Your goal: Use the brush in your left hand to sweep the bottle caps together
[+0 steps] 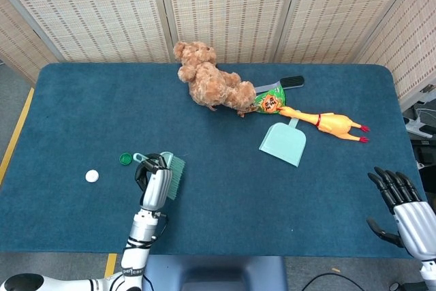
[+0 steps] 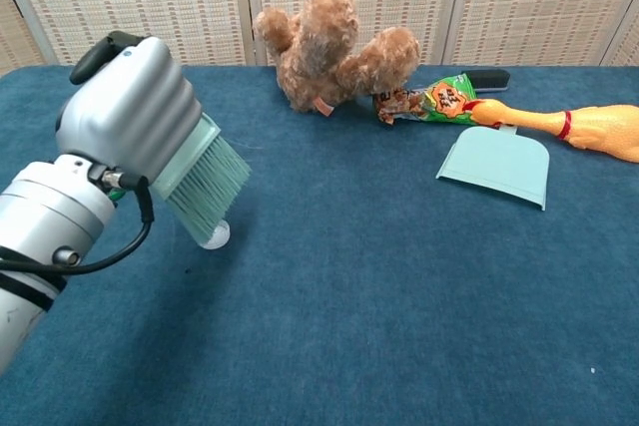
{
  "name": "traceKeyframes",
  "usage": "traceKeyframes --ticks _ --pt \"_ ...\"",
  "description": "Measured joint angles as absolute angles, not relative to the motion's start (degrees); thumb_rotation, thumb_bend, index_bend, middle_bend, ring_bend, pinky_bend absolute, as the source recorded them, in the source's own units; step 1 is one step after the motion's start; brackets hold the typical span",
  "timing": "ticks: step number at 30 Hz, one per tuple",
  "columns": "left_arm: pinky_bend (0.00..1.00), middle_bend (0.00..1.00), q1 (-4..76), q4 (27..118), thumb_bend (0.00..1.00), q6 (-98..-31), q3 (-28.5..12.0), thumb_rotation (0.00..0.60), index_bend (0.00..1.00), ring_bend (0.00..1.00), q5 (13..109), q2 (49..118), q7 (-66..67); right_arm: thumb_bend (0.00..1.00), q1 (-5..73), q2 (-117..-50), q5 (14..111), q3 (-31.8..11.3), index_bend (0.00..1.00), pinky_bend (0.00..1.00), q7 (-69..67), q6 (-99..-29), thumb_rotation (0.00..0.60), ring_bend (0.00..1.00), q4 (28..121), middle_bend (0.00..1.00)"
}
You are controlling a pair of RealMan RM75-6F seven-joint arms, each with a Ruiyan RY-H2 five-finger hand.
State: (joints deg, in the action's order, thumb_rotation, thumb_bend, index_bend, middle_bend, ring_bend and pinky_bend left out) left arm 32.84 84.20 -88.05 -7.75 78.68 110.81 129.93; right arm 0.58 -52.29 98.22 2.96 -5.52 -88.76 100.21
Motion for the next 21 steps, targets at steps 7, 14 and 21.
traceKeyframes --ticks 7,14,21 --pt "0.83 1.00 32.69 85.55 0.52 -88.35 -5.28 0.600 0.93 0.79 80.42 112.39 131.54 0.20 0.30 -51.86 98.98 3.15 0.00 0.00 -6.74 -89.82 0.600 0.00 99.94 0.00" --pt "0.83 1.00 31.96 77.47 0.52 -86.88 -2.90 0.600 0.93 0.79 80.38 115.13 132.02 0.20 -0.24 -51.37 99.22 3.14 0.00 0.00 -8.50 -91.23 0.600 0.00 99.21 0.00" --pt "0.83 1.00 30.95 71.24 0.52 -84.98 -1.74 0.600 0.93 0.79 79.93 117.30 129.23 0.20 -0.17 -51.41 99.13 3.09 0.00 0.00 -8.37 -91.06 0.600 0.00 99.22 0.00"
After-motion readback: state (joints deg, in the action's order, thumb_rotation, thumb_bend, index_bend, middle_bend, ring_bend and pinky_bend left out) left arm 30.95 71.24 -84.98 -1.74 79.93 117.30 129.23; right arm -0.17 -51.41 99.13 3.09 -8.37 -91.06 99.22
